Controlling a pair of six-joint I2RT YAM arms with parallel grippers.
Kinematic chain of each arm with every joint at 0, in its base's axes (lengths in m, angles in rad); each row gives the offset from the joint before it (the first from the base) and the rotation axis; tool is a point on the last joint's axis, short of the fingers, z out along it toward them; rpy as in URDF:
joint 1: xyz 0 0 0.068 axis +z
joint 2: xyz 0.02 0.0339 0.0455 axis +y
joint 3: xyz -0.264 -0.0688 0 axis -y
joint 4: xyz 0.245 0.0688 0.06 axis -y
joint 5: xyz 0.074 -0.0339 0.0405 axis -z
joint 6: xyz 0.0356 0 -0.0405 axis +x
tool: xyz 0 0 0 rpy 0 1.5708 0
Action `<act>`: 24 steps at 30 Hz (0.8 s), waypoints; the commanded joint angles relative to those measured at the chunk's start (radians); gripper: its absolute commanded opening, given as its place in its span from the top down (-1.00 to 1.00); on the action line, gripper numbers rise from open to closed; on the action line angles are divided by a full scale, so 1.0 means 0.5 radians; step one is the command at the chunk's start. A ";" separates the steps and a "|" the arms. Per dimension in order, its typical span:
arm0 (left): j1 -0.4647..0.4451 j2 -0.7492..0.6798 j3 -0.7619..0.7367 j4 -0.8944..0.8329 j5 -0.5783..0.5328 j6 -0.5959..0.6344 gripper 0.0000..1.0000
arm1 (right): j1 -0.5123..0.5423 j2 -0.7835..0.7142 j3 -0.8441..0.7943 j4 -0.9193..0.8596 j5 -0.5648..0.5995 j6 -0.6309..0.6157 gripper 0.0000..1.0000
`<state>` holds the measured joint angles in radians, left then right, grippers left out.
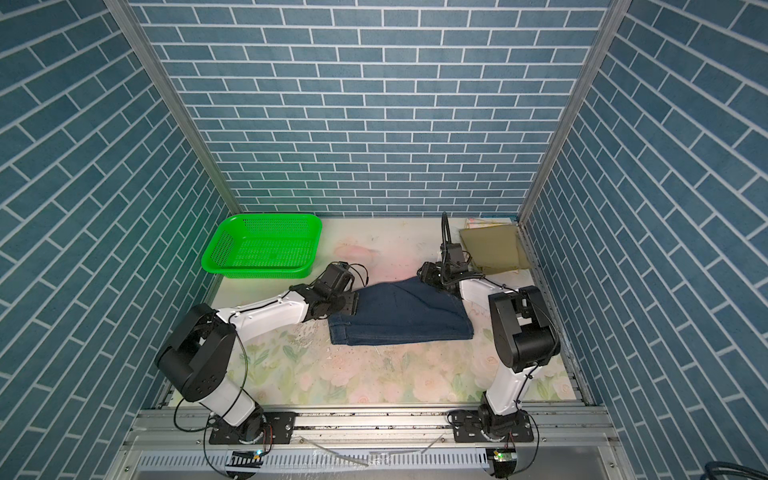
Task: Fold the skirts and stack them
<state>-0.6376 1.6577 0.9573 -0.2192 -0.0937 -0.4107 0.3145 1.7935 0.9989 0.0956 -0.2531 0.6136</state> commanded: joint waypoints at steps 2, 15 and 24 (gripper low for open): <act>0.005 0.093 -0.090 0.079 -0.012 0.017 -0.36 | -0.046 0.069 0.039 0.134 0.158 0.028 -0.18; 0.008 0.289 -0.175 0.169 0.098 -0.058 -0.25 | -0.294 -0.045 0.111 -0.293 0.540 -0.220 -0.16; 0.011 0.268 -0.160 0.163 0.099 -0.038 -0.25 | -0.294 -0.270 0.230 -0.712 0.568 -0.462 -0.23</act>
<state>-0.6388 1.7435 0.9138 -0.0650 -0.0902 -0.4183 0.1722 1.6894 1.0592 -0.1406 -0.0017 0.4572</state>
